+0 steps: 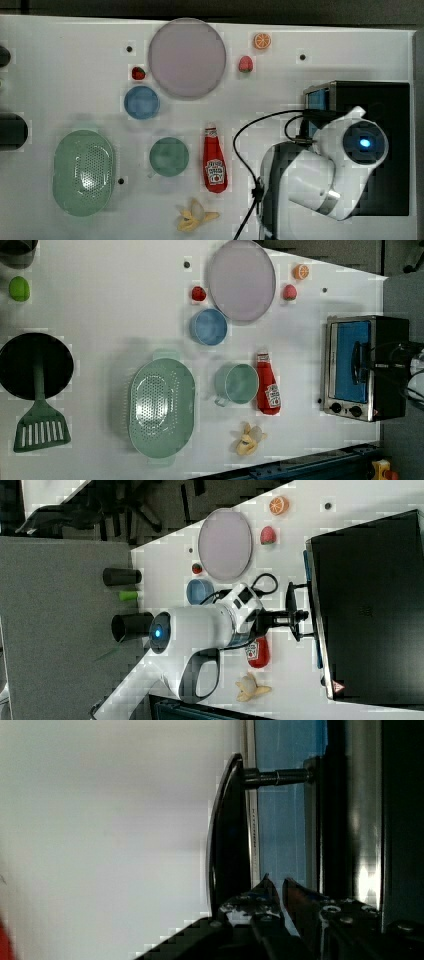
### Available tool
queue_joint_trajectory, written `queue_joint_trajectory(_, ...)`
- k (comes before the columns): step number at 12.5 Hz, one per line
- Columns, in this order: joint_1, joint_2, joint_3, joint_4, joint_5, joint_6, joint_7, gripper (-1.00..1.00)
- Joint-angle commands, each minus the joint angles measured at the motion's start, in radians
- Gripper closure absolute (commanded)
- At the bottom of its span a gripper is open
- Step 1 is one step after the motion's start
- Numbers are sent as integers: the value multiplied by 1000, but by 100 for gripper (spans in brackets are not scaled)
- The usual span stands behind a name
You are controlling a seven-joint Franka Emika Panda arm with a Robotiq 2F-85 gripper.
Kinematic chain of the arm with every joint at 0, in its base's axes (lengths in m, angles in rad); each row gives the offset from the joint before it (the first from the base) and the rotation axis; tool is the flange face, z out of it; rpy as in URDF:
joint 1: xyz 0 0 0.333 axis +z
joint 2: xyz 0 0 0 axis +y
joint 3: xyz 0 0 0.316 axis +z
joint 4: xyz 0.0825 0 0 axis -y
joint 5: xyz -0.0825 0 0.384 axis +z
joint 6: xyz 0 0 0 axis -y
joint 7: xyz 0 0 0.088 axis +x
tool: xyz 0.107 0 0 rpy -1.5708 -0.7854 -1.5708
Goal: Flap open oven.
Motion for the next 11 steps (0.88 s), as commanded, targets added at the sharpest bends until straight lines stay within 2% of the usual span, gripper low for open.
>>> queue_joint_trajectory(1,66,-4,73,-54,-107,7,126,65)
queue_joint_trajectory(6,106,46,144,-70,-421,4,483,65)
queue_joint_trajectory(11,157,156,198,-66,-650,-12,838,65)
